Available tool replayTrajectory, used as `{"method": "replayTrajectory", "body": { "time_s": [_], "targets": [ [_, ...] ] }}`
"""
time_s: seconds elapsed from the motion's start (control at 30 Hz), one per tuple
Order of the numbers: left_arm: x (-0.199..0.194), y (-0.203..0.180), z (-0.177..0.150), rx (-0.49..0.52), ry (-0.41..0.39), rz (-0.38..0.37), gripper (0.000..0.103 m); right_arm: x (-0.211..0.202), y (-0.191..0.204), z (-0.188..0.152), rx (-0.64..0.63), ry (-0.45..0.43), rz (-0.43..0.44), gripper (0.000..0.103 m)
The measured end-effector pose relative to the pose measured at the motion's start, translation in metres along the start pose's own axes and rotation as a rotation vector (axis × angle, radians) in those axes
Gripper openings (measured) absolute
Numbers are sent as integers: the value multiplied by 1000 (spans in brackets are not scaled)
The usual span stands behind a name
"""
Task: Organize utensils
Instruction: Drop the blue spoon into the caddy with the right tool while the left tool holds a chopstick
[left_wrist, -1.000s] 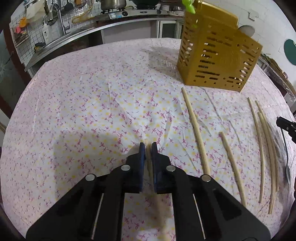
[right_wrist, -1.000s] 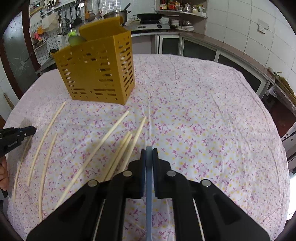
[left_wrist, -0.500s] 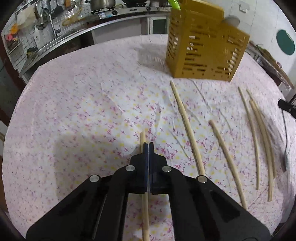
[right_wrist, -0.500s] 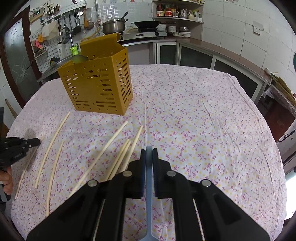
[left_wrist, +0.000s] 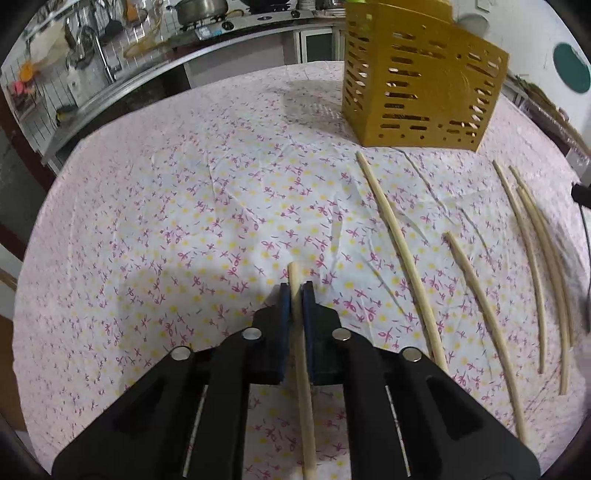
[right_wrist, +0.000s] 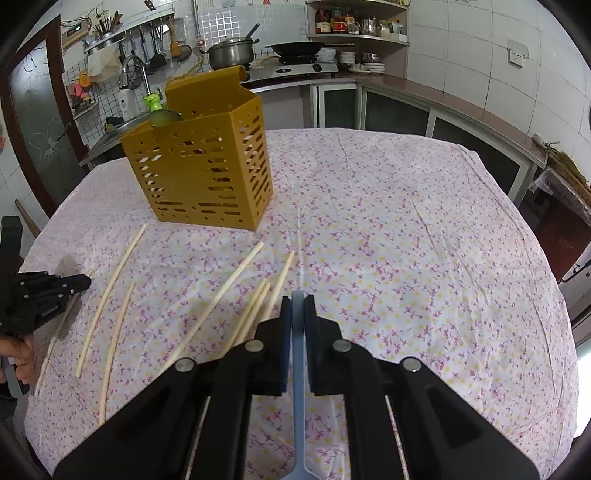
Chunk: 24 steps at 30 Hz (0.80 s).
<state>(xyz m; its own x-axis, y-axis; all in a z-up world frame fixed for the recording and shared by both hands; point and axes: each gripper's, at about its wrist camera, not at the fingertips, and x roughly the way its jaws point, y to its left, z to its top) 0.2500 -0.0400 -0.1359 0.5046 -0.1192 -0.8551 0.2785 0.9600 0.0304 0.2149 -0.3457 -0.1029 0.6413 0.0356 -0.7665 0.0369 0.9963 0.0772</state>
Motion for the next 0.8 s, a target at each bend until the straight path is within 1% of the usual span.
{"method": "replayTrajectory", "body": {
  "time_s": [0.03, 0.1, 0.17, 0.2, 0.27, 0.37, 0.47, 0.53, 0.67, 0.8],
  "targets": [
    [-2, 7, 2, -13, -3, -10, 4, -1, 1, 1, 3, -6, 5, 7],
    [-17, 13, 3, -41, -50, -29, 4, -8, 3, 5, 10, -29, 25, 7],
    [-42, 19, 8, -76, -116, -60, 4, -23, 7, 12, 5, -80, 49, 7],
    [-61, 20, 12, -89, -166, -80, 4, -28, 9, 15, 4, -99, 55, 7],
    [-85, 21, 20, -106, -239, -112, 4, -45, 13, 25, 3, -161, 63, 7],
    [-124, 20, 29, -117, -370, -175, 4, -70, 20, 40, 1, -279, 99, 7],
    [-151, 15, 45, -117, -496, -202, 4, -89, 28, 54, -5, -363, 95, 7],
    [-165, 11, 53, -114, -569, -190, 4, -99, 36, 66, -20, -411, 93, 7],
    [-176, 1, 72, -110, -651, -206, 4, -109, 48, 91, -54, -468, 88, 7],
    [-173, -3, 99, -102, -666, -231, 4, -113, 58, 120, -68, -495, 86, 7]
  ]
}}
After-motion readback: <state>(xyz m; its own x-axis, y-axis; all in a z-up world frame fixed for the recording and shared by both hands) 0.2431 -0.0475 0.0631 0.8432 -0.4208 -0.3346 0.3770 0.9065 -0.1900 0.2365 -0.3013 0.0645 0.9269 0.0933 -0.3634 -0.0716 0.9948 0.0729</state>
